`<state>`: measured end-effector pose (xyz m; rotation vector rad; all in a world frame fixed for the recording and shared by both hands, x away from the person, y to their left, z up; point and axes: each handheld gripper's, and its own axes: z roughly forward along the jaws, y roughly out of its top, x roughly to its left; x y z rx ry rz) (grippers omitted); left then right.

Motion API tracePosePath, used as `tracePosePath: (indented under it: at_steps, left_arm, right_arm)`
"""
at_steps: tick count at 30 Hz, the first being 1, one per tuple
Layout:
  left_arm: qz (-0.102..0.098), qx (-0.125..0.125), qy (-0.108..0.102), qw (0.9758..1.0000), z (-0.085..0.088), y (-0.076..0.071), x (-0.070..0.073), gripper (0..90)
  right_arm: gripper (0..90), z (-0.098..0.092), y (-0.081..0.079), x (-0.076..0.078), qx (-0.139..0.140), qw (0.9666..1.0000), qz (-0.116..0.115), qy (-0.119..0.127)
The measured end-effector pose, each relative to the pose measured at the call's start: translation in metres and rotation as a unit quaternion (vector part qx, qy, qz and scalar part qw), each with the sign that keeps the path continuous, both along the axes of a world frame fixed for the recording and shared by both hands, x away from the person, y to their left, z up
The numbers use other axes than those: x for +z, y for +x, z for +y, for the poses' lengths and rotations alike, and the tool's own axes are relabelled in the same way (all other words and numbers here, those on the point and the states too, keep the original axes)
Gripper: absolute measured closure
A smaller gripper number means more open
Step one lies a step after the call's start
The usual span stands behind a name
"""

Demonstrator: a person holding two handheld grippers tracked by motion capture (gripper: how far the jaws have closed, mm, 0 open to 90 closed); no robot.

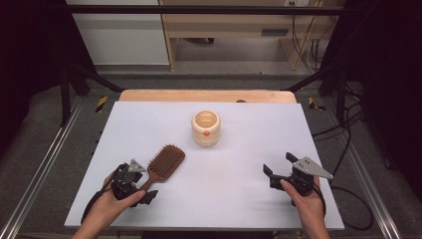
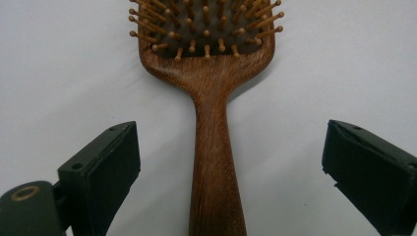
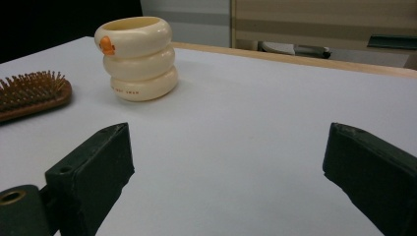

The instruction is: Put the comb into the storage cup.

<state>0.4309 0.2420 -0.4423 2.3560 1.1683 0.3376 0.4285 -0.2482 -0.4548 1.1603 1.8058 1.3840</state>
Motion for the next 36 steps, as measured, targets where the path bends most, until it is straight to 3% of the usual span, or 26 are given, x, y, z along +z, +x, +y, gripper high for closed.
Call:
tracePosePath:
  at_steps: [18, 30, 36]
  left_arm:
    - [0.019, -0.002, 0.005, 0.9998, 0.006, 0.008, 0.000, 12.2]
    - [0.039, -0.003, 0.015, 0.9991, -0.002, 0.027, 0.006, 30.8]
    - [0.055, -0.004, 0.023, 0.9982, -0.008, 0.032, 0.002, 39.6]
  right_arm:
    - [5.2, 0.001, 0.001, -0.001, 0.000, 1.0000, 0.002, -0.001]
    - [5.2, 0.000, 0.000, -0.001, 0.001, 1.0000, 0.004, 0.001]
    - [5.2, 0.001, 0.001, -0.001, 0.003, 1.0000, 0.003, -0.002]
